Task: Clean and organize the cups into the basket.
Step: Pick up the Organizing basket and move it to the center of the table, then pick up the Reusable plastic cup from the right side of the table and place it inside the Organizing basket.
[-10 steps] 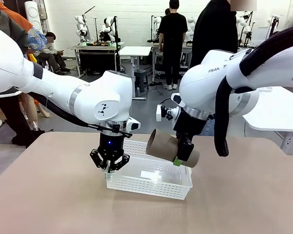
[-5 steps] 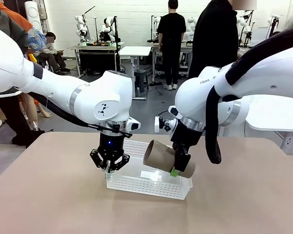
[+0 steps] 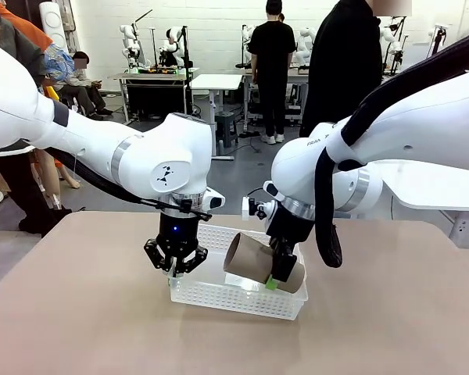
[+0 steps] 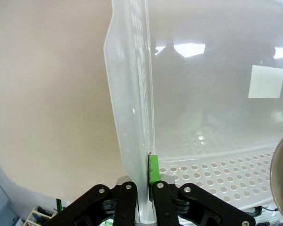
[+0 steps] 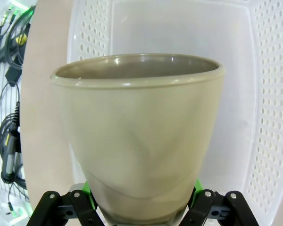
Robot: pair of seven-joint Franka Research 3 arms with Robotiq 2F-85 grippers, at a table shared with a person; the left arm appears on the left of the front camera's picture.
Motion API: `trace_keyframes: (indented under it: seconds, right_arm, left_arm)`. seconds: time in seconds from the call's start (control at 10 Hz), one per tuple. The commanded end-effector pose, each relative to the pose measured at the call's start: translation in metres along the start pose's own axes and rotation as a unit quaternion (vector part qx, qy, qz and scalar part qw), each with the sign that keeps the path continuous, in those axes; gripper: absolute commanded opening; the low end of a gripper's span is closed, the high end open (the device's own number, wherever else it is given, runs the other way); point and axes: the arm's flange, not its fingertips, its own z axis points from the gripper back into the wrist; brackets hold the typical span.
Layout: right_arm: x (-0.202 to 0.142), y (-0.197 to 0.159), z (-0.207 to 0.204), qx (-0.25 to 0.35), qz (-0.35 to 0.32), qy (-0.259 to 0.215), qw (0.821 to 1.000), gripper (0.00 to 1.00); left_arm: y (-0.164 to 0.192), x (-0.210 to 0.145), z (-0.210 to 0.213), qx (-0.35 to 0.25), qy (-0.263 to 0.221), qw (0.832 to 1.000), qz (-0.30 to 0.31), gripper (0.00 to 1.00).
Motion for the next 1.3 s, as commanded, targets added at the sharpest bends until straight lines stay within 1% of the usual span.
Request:
trace_keyframes:
  seconds: [0.0,0.5,0.6,0.7,1.2]
  right_arm:
    - [0.0,-0.011,-0.011,0.011,0.01,-0.019,1.0,0.81]
    - [-0.001,-0.032,-0.035,0.048,-0.002,-0.01,0.999,0.81]
    - [-0.001,-0.032,-0.035,0.053,-0.004,-0.009,0.999,0.89]
    - [-0.001,-0.031,-0.034,0.054,-0.003,-0.01,0.999,1.0]
    - [-0.003,-0.03,-0.027,0.058,-0.004,-0.012,0.998,1.0]
  left_arm:
    - [0.0,0.0,-0.002,0.003,0.0,1.0,-0.006,0.0]
    - [0.0,0.0,-0.002,0.003,0.0,1.0,-0.006,0.0]
    - [0.0,0.0,-0.002,0.003,0.0,1.0,-0.006,0.0]
    - [0.0,0.0,-0.002,0.003,0.0,1.0,-0.006,0.0]
    - [0.0,0.0,-0.002,0.003,0.0,1.0,-0.006,0.0]
